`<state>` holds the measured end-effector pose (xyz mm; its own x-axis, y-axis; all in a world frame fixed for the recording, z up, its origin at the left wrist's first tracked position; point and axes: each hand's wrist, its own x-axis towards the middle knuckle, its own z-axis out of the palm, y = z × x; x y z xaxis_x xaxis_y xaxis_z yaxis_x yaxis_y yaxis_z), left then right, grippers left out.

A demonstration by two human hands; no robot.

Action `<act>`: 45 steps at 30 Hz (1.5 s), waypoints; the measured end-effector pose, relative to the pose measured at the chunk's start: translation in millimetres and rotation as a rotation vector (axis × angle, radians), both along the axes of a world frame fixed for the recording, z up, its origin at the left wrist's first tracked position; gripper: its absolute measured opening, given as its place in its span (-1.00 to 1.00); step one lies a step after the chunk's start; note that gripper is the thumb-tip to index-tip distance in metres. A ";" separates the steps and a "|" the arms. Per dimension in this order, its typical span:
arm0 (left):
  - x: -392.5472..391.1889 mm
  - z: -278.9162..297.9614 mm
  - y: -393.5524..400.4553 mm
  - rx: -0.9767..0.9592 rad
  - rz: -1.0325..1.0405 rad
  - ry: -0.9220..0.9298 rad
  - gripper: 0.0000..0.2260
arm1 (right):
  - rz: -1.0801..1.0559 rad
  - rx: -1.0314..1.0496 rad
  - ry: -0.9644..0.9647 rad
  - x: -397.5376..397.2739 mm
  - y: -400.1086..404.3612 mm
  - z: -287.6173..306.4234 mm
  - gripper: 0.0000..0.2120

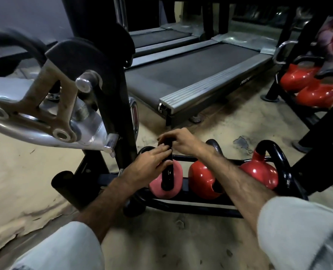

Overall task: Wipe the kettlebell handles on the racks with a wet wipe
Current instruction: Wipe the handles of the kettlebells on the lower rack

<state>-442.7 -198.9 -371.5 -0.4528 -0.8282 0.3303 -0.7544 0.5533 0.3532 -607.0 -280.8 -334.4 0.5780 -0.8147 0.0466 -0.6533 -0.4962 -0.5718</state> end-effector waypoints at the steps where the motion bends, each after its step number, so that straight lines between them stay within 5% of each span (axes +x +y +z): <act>1: -0.3 -0.4 -0.8 0.007 -0.010 0.003 -0.59 | -0.021 0.054 0.012 2.1 -6.1 0.7 -0.52; 4: -1.8 0.7 -1.8 -0.019 -0.023 0.003 -0.62 | -0.093 0.178 0.056 10.0 -21.5 1.9 -0.58; 10: -1.9 -0.9 -5.9 -0.030 -0.069 0.046 -0.61 | -0.360 0.351 -0.175 5.9 -18.7 -16.4 -0.70; 15: 2.1 2.2 -6.7 -0.026 -0.064 0.141 -0.58 | -0.706 0.759 -0.699 7.5 6.8 -35.6 -0.88; 22: 1.2 -4.1 -9.8 -0.045 -0.062 0.225 -0.62 | -0.865 1.269 -1.218 14.5 13.0 -31.7 -0.68; 29: 0.4 -5.9 -8.7 -0.042 -0.065 0.251 -0.65 | -0.820 1.261 -1.307 17.4 25.1 -30.6 -0.65; 34: 0.1 -3.3 -7.6 -0.040 -0.059 0.221 -0.68 | -0.888 1.177 -1.191 19.5 19.5 -30.6 -0.72; 39: 0.7 -3.7 -6.5 -0.027 -0.047 0.232 -0.63 | -0.834 1.275 -1.281 27.0 11.9 -34.5 -0.55; 42: 0.2 -3.0 -4.9 -0.025 -0.044 0.235 -0.63 | -0.874 0.988 -1.039 20.9 9.7 -40.3 -0.89; 45: -0.1 -1.8 -4.6 -0.019 -0.037 0.235 -0.65 | -0.849 0.544 -0.770 8.4 19.4 -35.7 -0.89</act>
<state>-442.8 -203.5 -373.3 -0.3918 -0.8051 0.4454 -0.6316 0.5874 0.5060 -598.6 -261.4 -370.1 -0.1613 -0.9340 -0.3187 -0.0585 0.3314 -0.9417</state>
